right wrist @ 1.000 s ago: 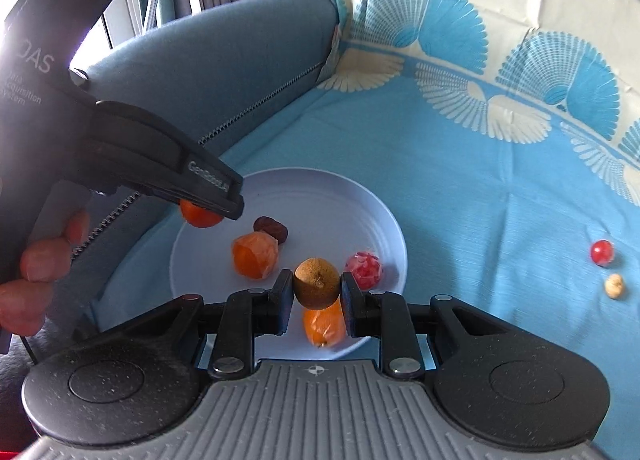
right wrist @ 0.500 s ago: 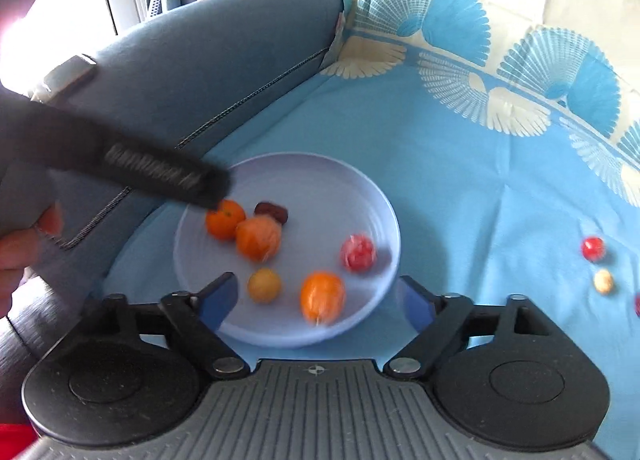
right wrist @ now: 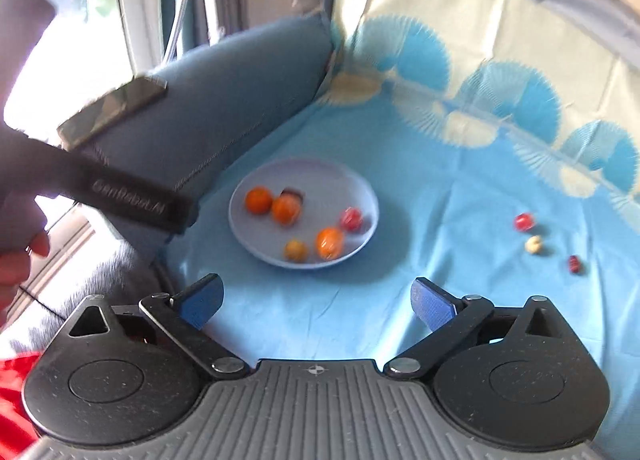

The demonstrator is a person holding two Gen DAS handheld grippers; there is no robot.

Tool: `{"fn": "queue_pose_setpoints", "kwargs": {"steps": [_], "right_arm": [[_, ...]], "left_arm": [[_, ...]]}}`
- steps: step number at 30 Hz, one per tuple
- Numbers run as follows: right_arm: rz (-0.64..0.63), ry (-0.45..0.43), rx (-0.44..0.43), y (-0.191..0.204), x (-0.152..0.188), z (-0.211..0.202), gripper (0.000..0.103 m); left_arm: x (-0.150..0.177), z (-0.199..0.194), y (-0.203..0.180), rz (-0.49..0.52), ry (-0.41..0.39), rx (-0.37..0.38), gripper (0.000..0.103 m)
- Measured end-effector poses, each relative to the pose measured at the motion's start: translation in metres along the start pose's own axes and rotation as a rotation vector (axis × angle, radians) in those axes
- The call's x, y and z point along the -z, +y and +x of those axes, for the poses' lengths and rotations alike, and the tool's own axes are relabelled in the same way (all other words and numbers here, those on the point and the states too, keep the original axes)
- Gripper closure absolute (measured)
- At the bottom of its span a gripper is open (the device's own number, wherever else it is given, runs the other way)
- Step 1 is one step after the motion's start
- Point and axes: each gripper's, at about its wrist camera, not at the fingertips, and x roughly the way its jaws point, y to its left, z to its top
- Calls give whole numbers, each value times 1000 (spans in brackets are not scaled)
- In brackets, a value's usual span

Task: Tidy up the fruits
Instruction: 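Lift both tools back from the plate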

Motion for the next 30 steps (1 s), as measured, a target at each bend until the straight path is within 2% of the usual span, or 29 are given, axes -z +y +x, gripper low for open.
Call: {"fn": "queue_pose_setpoints", "kwargs": {"steps": [4, 8, 11, 14, 21, 30], "right_arm": [[-6, -79, 33, 4, 2, -30, 1], [-40, -108, 41, 12, 7, -49, 1], [-60, -128, 45, 18, 17, -64, 1], [-71, -143, 58, 19, 25, -77, 1], [-23, -167, 105, 10, 29, -85, 1], [-37, -146, 100, 14, 32, -79, 1]], "left_arm": [[2, -30, 1, -16, -63, 9, 0], [12, -53, 1, -38, -101, 12, 0], [22, -66, -3, -16, -105, 10, 0], [33, -81, -7, 7, -146, 3, 0], [41, -87, -19, 49, -156, -3, 0], [44, -75, -16, 60, -130, -3, 0]]}}
